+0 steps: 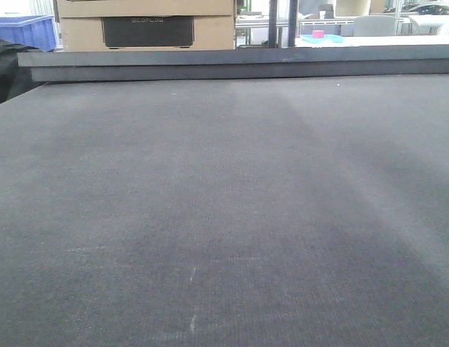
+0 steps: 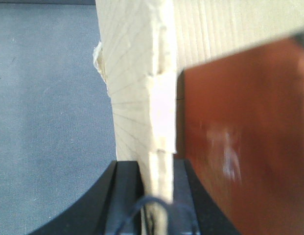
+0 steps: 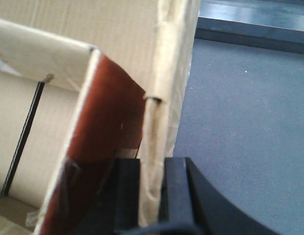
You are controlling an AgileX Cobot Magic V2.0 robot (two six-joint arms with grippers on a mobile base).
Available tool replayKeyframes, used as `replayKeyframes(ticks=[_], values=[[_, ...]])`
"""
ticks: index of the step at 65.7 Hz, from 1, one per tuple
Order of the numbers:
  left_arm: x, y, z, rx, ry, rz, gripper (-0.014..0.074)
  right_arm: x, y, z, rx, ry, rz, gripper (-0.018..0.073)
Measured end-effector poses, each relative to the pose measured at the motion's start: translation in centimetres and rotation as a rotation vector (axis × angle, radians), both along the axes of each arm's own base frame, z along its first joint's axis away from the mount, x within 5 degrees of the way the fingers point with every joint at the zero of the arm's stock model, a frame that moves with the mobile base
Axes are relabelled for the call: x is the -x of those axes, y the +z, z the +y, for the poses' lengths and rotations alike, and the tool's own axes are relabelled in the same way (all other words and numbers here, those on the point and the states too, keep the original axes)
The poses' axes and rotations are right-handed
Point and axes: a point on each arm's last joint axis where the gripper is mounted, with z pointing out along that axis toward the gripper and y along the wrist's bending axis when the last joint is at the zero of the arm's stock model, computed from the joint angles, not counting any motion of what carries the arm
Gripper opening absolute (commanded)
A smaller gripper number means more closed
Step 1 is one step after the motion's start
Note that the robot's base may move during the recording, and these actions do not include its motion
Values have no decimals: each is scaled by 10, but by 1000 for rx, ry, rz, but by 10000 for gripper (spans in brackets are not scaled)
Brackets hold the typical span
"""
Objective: Stack two boxes on right shelf middle
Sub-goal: 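Lift the two stacked boxes off the table with both grippers, then hold the boxes in both grippers while the base drives to the shelf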
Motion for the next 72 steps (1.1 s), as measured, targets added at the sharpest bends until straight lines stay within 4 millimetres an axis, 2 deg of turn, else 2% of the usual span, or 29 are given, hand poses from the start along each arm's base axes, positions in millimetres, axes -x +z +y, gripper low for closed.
replayKeyframes(ticks=[72], values=[[0, 0, 0, -3, 1, 3, -111, -1, -1, 1, -2, 2, 5, -153]])
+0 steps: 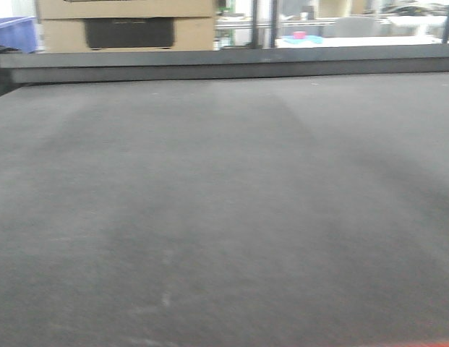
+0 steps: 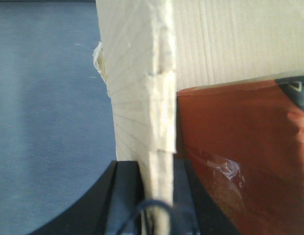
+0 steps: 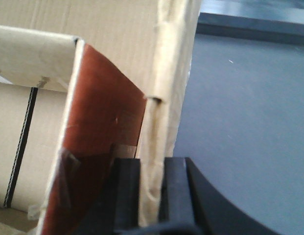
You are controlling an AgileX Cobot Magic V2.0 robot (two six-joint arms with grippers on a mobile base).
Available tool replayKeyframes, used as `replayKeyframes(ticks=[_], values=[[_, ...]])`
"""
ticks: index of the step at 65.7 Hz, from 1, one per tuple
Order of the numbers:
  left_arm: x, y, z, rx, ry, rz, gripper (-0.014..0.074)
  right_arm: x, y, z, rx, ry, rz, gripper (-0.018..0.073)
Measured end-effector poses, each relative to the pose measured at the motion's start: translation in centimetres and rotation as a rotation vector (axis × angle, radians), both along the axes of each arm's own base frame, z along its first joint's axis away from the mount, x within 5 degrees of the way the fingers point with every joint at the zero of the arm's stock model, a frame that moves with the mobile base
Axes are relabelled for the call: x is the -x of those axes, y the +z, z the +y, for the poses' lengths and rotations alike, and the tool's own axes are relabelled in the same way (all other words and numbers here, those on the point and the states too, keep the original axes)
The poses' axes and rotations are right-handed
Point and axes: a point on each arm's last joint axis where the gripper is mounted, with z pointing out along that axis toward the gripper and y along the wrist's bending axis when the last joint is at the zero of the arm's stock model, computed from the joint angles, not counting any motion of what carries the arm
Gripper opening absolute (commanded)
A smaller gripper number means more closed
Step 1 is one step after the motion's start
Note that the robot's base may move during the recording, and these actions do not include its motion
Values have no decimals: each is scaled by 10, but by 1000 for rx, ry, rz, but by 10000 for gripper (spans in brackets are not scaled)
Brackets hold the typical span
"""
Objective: Stack two boxes on right shelf middle
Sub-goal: 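Hold the boxes in both grippers while the base drives to the shelf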
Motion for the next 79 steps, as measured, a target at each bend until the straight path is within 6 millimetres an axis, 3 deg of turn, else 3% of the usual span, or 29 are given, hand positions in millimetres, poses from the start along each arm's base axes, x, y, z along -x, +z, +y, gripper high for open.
replayKeyframes(ticks=[79], values=[[0, 0, 0, -3, 1, 2, -111, -1, -1, 0, -1, 1, 2, -153]])
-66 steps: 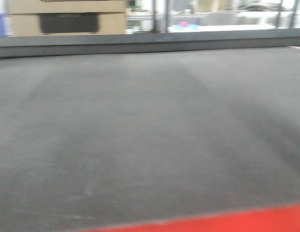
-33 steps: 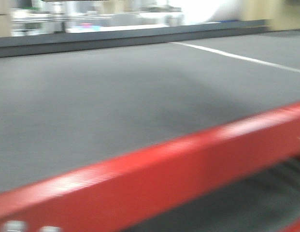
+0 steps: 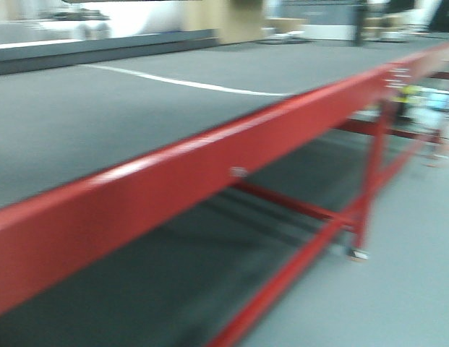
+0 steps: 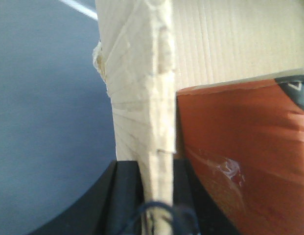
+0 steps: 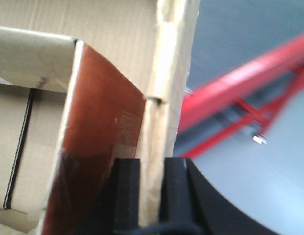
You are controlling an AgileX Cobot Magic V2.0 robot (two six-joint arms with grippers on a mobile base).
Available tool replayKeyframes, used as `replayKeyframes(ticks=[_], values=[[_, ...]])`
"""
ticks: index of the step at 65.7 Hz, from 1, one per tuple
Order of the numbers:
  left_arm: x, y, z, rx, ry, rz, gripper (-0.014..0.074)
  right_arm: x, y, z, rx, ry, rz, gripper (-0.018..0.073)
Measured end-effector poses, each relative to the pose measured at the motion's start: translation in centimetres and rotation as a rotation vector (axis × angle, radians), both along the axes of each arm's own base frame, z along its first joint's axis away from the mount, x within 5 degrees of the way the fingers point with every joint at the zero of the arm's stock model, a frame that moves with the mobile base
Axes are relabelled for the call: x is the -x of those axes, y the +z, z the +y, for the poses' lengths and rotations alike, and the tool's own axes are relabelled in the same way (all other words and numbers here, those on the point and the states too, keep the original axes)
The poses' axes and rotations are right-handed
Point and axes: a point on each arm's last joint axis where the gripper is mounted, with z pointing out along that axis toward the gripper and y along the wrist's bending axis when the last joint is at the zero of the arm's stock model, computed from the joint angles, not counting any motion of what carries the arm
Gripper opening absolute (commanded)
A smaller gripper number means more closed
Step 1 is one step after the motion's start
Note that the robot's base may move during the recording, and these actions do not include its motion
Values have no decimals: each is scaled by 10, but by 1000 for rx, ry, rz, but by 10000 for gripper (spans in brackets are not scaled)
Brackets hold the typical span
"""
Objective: Stack two boxes on right shelf middle
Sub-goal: 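Hold the boxes in both grippers while the base drives to the shelf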
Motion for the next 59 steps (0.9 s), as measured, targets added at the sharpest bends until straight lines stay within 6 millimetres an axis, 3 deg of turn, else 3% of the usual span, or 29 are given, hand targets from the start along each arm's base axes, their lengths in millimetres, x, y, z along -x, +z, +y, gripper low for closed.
replayKeyframes(ticks=[59], values=[[0, 0, 0, 0, 0, 0, -111, 0, 0, 0, 0, 0, 0, -153]])
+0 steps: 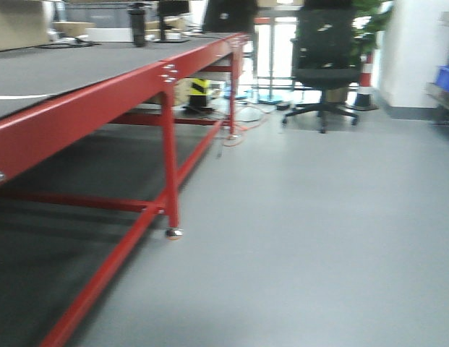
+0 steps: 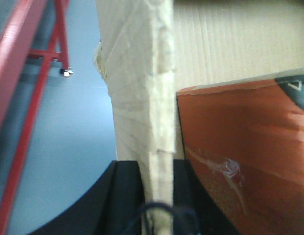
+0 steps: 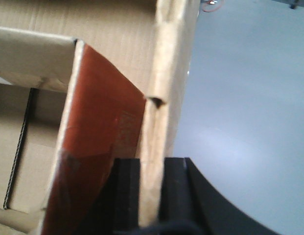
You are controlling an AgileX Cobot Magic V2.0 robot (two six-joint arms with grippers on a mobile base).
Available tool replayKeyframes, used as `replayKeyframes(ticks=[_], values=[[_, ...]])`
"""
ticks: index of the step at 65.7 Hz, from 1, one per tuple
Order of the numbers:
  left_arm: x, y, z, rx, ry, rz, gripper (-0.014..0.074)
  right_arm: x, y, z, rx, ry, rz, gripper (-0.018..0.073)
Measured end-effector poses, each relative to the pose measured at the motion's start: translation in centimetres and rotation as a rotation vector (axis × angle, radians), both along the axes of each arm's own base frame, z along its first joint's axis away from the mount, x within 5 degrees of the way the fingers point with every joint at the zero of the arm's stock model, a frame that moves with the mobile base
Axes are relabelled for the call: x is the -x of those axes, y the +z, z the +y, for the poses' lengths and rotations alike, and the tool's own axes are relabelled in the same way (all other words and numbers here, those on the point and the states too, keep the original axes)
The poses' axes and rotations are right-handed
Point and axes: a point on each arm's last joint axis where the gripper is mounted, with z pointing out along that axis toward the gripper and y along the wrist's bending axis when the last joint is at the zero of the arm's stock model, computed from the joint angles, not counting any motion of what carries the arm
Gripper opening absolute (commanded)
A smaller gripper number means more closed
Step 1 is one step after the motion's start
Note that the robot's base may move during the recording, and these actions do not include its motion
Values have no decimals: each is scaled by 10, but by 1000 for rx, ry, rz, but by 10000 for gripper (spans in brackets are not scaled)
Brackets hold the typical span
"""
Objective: Stack two boxes on right shelf middle
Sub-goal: 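Hold the boxes in both grippers while the base drives to the shelf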
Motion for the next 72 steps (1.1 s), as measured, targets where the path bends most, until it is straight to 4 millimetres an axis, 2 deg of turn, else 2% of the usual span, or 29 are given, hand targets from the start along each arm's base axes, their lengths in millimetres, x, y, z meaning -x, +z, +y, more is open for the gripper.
replayKeyframes(ticks=[72], values=[[0, 0, 0, 0, 0, 1, -111, 0, 0, 0, 0, 0, 0, -153]])
